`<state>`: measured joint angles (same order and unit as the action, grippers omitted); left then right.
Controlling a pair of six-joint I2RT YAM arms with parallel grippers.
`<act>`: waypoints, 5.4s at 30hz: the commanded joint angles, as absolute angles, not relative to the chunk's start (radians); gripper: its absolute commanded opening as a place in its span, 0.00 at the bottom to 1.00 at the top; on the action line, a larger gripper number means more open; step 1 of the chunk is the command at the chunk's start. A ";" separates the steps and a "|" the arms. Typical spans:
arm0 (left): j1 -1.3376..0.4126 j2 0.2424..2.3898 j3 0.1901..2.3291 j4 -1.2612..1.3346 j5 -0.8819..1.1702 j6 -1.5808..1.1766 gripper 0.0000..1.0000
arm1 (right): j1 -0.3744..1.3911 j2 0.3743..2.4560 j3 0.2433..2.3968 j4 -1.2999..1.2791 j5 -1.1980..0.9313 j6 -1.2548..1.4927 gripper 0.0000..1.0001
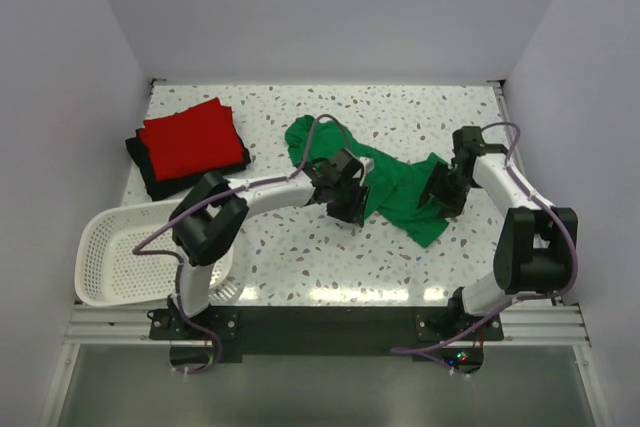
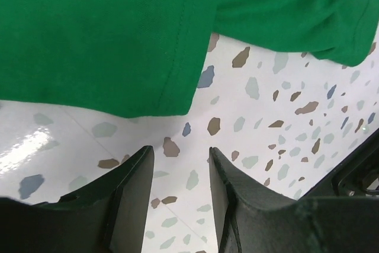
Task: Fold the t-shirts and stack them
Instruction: Flatten the tshirt out
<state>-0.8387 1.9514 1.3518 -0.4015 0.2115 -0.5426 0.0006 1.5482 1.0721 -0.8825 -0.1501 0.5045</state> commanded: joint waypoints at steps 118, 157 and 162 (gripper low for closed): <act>-0.419 1.362 1.905 -0.267 -0.316 -0.397 0.00 | -0.199 1.289 1.913 -0.976 0.063 0.462 0.00; -0.419 1.611 2.138 -0.161 -0.121 -0.268 0.00 | -0.198 1.376 2.000 -0.752 0.196 0.451 0.00; -0.419 1.482 2.049 -0.152 -0.106 -0.262 0.00 | -0.198 1.304 2.037 -0.759 0.209 0.451 0.00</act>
